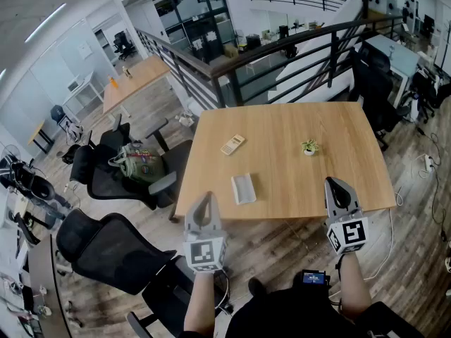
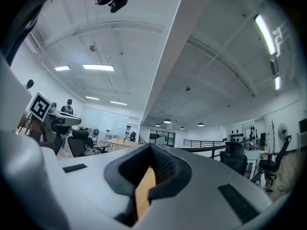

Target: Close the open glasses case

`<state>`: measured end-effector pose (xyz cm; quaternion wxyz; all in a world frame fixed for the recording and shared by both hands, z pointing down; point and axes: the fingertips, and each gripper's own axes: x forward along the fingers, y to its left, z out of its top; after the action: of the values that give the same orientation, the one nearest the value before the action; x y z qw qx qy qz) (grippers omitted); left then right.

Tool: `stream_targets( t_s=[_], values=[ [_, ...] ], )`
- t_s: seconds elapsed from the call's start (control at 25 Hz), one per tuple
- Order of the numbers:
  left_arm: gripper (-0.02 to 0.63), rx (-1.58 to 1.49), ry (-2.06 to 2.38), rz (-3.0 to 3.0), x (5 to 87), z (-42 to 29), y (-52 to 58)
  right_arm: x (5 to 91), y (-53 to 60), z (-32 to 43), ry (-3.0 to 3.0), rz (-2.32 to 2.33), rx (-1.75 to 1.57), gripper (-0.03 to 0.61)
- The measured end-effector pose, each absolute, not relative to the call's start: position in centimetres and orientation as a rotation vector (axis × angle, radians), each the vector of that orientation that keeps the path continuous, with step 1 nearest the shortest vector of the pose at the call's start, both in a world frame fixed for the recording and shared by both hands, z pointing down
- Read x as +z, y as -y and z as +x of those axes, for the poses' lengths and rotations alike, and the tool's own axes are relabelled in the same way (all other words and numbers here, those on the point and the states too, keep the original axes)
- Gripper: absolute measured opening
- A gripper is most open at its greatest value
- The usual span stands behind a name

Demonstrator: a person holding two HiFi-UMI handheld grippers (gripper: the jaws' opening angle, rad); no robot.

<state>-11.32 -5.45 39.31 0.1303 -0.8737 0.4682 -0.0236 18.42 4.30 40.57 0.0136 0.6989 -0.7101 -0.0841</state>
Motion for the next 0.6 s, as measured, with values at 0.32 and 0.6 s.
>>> stream_targets(
  t_s=[0.32,0.6],
  values=[
    [0.002,-0.062,-1.379,-2.522,38.6,-10.6,5.9,40.7,-3.3,19.0,2.263,2.172,-0.257,0.014],
    [0.002,-0.077,-1.398,-2.519,39.0,-9.7,5.8,40.0,-3.6,20.0,2.317,2.187,-0.295,0.014]
  ],
)
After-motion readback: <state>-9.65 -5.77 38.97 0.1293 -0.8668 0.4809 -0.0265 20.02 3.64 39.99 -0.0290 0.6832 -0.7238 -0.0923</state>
